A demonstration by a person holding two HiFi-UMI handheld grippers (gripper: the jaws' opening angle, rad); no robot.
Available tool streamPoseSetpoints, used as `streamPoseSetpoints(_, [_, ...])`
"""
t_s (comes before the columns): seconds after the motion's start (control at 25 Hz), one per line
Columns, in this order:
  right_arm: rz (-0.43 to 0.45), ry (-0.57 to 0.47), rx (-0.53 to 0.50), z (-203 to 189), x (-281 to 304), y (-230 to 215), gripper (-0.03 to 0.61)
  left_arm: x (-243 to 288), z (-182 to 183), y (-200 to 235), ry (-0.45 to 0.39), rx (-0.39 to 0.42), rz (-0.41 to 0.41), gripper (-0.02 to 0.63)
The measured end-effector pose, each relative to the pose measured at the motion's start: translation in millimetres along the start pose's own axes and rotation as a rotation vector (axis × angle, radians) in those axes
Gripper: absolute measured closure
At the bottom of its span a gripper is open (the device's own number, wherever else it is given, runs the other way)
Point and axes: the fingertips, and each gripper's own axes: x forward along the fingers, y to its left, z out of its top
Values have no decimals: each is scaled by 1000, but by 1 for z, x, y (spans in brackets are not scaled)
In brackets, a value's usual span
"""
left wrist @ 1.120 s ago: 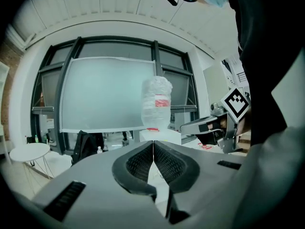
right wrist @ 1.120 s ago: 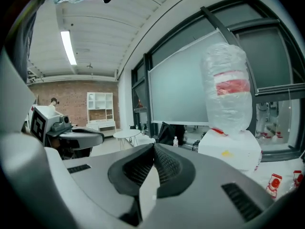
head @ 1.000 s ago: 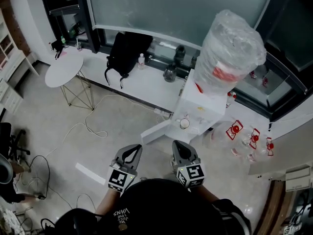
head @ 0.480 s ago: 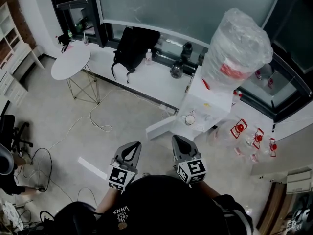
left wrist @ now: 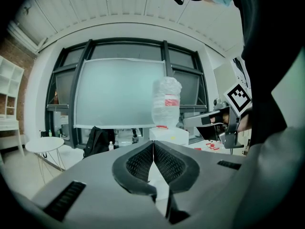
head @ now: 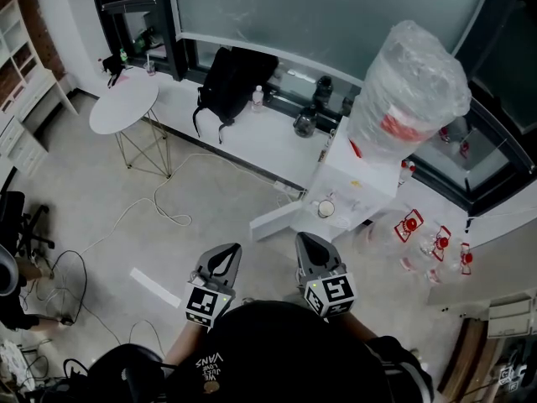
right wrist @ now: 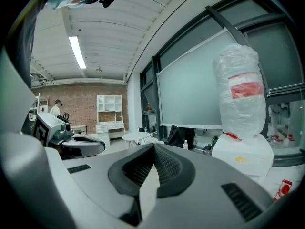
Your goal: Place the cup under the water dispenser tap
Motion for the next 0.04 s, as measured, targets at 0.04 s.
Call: streamPoseSetpoints(0.04, [-1,4,-4,-3,1,1,535,0,-3,1,-2,0,1,594])
